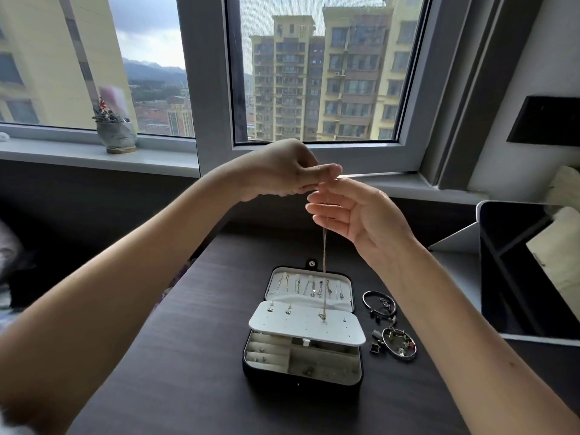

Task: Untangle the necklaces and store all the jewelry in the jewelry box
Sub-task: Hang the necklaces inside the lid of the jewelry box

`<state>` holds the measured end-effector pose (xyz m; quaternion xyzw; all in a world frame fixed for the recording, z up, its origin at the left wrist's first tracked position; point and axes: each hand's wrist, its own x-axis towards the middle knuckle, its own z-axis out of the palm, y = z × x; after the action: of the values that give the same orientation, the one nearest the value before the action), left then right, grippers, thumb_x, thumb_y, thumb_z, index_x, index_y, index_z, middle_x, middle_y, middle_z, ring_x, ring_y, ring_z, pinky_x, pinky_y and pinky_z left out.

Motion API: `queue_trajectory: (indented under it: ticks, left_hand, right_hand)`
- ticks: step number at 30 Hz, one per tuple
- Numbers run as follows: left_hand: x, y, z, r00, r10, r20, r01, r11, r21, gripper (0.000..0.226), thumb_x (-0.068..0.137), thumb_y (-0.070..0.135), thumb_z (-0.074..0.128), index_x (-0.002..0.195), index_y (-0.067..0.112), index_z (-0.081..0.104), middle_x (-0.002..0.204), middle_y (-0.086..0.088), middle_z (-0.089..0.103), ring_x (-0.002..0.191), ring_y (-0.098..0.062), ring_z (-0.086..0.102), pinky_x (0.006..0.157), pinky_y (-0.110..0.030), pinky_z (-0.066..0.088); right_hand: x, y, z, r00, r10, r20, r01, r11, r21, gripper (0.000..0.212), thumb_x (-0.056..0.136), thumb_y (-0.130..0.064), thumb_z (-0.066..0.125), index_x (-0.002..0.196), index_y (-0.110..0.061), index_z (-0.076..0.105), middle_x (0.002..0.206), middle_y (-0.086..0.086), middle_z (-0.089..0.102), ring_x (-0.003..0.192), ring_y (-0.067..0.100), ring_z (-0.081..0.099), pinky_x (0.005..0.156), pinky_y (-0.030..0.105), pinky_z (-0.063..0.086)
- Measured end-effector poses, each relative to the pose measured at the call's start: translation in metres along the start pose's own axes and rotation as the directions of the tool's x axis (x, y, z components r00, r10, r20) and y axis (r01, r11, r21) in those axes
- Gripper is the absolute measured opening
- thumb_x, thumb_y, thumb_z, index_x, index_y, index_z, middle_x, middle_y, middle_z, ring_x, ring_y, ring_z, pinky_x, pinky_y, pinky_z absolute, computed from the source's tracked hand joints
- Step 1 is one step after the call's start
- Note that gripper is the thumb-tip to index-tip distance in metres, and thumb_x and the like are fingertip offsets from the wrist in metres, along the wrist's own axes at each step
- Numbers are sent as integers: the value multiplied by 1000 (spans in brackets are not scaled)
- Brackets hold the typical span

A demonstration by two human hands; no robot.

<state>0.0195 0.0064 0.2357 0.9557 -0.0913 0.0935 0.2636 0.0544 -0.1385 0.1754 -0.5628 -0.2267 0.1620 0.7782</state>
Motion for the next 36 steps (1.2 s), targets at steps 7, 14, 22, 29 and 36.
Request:
queue_trajectory:
  ticks: [7,14,22,29,36]
  left_hand:
    - [-2,-7,6,1000,-10,21,13,987,-159,49,91,48,50,59,12,46,50,2,39,47,-11,34,50,-22,33]
    - [1,-20,-11,990,-137,-23,110,875,-471,43,91,44,49,59,16,42,46,9,37,43,-7,31,47,-18,31]
    - [6,-51,-19,933,-329,-144,36,484,-874,42,95,38,49,60,16,43,43,6,37,41,-7,31,40,-16,30]
    - [0,-63,2,937,-335,-100,67,452,-890,41,95,36,49,61,14,46,44,4,41,42,-7,34,45,-17,32]
    - [-6,-74,10,941,-329,-83,51,378,-924,40,96,35,48,62,13,46,44,3,43,40,-7,36,43,-16,34]
  right_hand:
    - [2,3,-6,963,230,137,-262,916,303,24,81,-24,52,59,-15,55,73,1,63,68,16,55,72,29,42]
    - [-1,23,-34,928,191,318,-264,942,205,35,56,-30,84,58,-19,51,60,-2,51,55,14,50,65,29,48]
    - [-11,42,-68,970,240,24,-237,967,-92,6,72,-8,66,74,-13,62,56,-3,50,50,8,48,62,25,47]
    - [-12,53,-65,961,50,-272,-201,801,-564,7,84,-9,67,79,-10,71,70,3,63,64,11,54,65,23,45]
    - [-2,55,-70,911,253,-327,-314,938,-147,10,89,-8,59,81,-6,64,83,11,67,82,21,62,77,32,52]
